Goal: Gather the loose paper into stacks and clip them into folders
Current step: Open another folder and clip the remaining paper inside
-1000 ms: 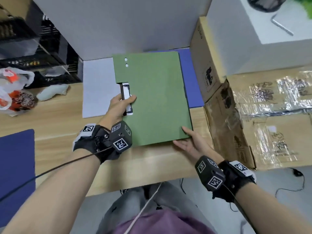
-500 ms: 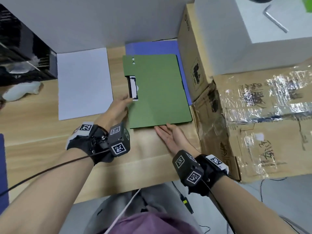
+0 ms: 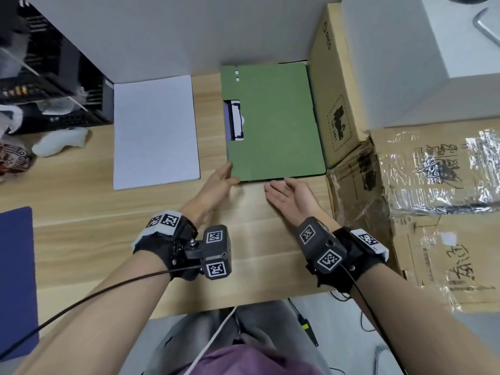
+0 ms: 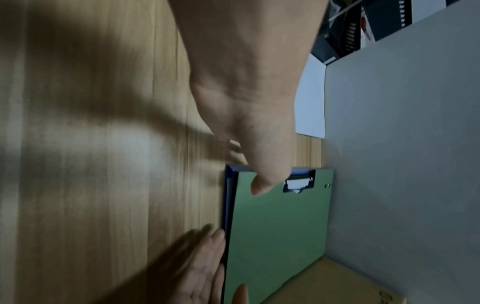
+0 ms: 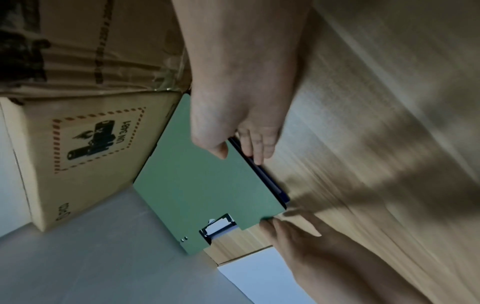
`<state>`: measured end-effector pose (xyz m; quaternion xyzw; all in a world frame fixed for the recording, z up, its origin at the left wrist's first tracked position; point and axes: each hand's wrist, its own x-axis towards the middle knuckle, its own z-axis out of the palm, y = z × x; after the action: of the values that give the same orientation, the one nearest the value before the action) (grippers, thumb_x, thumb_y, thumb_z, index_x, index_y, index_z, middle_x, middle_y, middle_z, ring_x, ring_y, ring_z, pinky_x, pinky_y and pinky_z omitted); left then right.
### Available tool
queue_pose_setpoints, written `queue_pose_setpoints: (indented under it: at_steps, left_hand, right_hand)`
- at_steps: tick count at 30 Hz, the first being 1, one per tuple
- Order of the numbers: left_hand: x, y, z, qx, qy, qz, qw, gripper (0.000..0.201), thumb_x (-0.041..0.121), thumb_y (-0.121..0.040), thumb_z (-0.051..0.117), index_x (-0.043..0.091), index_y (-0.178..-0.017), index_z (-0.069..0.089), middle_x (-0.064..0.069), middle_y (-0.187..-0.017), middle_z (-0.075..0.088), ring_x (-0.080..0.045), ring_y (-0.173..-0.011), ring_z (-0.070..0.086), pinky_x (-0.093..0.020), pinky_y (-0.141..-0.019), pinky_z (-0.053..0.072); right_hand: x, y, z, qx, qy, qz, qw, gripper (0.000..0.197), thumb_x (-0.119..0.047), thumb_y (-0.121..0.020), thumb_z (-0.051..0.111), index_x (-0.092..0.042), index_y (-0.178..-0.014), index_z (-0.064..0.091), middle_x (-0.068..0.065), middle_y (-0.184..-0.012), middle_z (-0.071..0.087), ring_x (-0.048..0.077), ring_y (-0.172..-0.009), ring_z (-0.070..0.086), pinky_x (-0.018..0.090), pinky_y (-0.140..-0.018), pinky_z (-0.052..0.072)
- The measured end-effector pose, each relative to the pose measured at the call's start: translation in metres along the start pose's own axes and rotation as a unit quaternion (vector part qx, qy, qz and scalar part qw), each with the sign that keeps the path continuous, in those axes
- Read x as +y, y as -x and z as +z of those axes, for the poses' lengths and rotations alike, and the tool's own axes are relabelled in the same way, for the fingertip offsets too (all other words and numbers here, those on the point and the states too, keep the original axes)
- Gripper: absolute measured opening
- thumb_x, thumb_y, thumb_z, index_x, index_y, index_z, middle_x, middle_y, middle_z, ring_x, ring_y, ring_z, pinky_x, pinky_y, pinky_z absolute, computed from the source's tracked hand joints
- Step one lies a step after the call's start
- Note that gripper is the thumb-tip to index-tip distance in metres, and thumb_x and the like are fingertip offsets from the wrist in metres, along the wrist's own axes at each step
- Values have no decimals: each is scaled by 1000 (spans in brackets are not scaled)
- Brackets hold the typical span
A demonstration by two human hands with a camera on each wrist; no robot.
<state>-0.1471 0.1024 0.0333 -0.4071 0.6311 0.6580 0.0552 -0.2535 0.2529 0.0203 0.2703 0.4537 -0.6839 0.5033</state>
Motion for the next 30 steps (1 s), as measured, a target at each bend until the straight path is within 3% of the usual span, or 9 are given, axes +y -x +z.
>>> queue_pose_setpoints:
  at_steps: [2, 4, 8, 13, 18, 21, 24, 27, 30]
  left_hand:
    - [-1, -7, 5, -7, -33, -1, 999, 58, 7, -93, 50, 13, -149, 35, 10, -159, 18, -9, -146, 17, -31, -121, 14]
    - [-2, -11, 8, -4, -26, -15, 1000, 64, 9, -94, 51, 12, -152, 26, 7, -162, 10, -11, -148, 15, -31, -121, 13]
    - [-6, -11, -2, -25, 4, -17, 1000, 66, 14, -94, 51, 19, -153, 23, 7, -160, 19, -9, -145, 23, -29, -119, 19]
    - [-9, 15, -37, -40, 72, -50, 995, 31, 20, -97, 52, 29, -127, 54, 4, -125, 65, -12, -110, 64, -26, -95, 48]
    - [-52, 53, -96, 12, 88, -87, 992, 32, 16, -94, 58, 17, -127, 56, -10, -115, 69, -28, -97, 68, -32, -85, 50]
    - [-91, 91, -151, 72, 115, -86, 987, 30, 12, -95, 56, 10, -126, 56, -10, -108, 66, -23, -89, 60, -24, -72, 46]
    - [-136, 131, -213, 152, 110, -71, 980, 25, 6, -97, 49, 14, -119, 58, -7, -111, 62, -21, -103, 58, -23, -79, 45]
    - [-179, 174, -275, 249, 59, -77, 964, 36, 7, -98, 44, 19, -130, 55, 5, -127, 53, -14, -120, 50, -24, -93, 40]
    - [-226, 201, -333, 350, -41, -114, 929, 44, 11, -94, 51, 17, -138, 51, -6, -147, 42, -24, -138, 36, -35, -112, 30]
  right_hand:
    - [2, 2, -6, -5, 8, 3, 1000, 14, -14, -102, 39, -7, -96, 49, 20, -146, 44, 36, -130, 48, 45, -110, 39]
    - [3, 4, -13, -2, 8, 1, 1000, 16, -15, -101, 42, -8, -114, 47, 20, -145, 46, 36, -127, 51, 45, -107, 41]
    - [7, 13, -25, -22, 56, 4, 998, 35, -18, -101, 43, -12, -136, 42, 16, -135, 55, 33, -115, 59, 44, -106, 43]
    - [25, 21, -14, -58, 248, 34, 966, 29, -23, -103, 38, -17, -129, 49, 8, -125, 64, 30, -115, 60, 44, -104, 43]
    - [61, 16, 25, -66, 416, 48, 905, 19, -17, -103, 38, -18, -112, 54, 5, -97, 67, 20, -74, 62, 28, -65, 43]
    - [94, 8, 66, -70, 509, 22, 858, 19, -12, -101, 41, -13, -112, 56, 7, -91, 67, 22, -71, 62, 28, -63, 46]
    - [137, 2, 114, -85, 563, 6, 822, 19, -10, -99, 42, -11, -111, 57, 7, -86, 68, 23, -68, 62, 29, -65, 50]
    - [187, 1, 157, -101, 590, 5, 801, 19, -9, -98, 43, -9, -110, 57, 8, -85, 68, 23, -66, 63, 30, -66, 52]
    - [237, 5, 192, -125, 613, 14, 780, 20, -10, -98, 44, -8, -111, 58, 10, -87, 72, 23, -67, 65, 33, -71, 55]
